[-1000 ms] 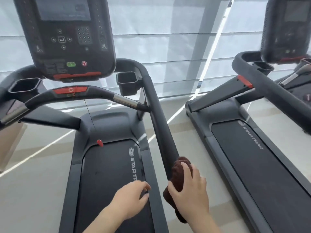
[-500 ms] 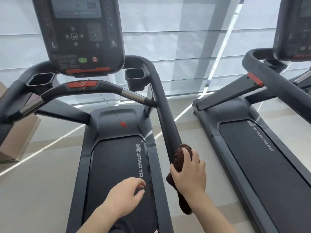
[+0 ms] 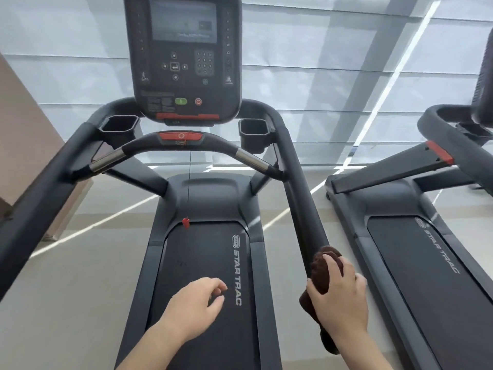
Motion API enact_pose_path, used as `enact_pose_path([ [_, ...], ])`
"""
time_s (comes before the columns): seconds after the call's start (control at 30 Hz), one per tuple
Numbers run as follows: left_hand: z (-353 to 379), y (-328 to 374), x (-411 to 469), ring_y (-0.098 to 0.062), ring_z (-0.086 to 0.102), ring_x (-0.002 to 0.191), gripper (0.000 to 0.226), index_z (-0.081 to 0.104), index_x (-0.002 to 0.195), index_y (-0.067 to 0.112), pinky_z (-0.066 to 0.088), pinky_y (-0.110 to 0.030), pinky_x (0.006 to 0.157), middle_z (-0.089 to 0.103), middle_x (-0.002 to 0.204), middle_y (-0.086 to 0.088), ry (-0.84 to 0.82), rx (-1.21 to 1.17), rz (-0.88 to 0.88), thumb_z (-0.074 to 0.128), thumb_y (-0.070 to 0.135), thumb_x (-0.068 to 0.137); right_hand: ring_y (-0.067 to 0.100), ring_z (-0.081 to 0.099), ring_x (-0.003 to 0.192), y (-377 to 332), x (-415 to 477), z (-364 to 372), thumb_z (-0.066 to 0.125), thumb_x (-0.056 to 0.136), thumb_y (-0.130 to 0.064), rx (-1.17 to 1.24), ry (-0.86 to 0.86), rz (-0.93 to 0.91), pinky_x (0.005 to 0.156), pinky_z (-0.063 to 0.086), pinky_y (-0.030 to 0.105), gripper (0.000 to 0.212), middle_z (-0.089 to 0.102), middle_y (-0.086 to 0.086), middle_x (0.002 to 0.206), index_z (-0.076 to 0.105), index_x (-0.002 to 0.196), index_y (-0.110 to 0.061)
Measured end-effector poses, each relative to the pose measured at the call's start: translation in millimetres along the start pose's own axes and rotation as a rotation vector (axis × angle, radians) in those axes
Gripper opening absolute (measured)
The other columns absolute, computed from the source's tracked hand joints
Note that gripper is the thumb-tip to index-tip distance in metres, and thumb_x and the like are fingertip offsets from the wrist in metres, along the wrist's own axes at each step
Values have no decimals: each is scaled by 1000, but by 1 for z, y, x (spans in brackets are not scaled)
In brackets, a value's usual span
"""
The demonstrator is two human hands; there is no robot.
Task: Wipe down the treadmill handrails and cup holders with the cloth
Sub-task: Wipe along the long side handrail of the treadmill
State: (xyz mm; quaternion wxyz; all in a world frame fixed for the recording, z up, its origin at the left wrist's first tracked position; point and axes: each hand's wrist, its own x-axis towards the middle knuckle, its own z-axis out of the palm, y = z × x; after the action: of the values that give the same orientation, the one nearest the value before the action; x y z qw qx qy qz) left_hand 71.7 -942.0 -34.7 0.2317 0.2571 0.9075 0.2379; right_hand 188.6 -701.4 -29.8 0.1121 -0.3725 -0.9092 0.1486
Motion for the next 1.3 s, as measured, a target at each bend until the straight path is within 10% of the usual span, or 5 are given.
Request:
enact_pose_path([
  [0.77,-190,-287,-169,-1,55,97,23,57,113,33,46,-18,82,59,114,18,389,-26,-272,47,31,93,19,34,117,-419,-167,113,61,83,-39,442,-350,-584,92,34,27,54,39,-7,138,42,133,-29],
  [1.3,-233,-373,-141,-3,55,100,28,51,118,35,47,-23,80,55,115,19,420,-119,-396,50,32,90,24,32,121,-550,-126,177,58,83,-43,345,-373,-800,94,41,41,57,36,-7,141,39,135,-29],
])
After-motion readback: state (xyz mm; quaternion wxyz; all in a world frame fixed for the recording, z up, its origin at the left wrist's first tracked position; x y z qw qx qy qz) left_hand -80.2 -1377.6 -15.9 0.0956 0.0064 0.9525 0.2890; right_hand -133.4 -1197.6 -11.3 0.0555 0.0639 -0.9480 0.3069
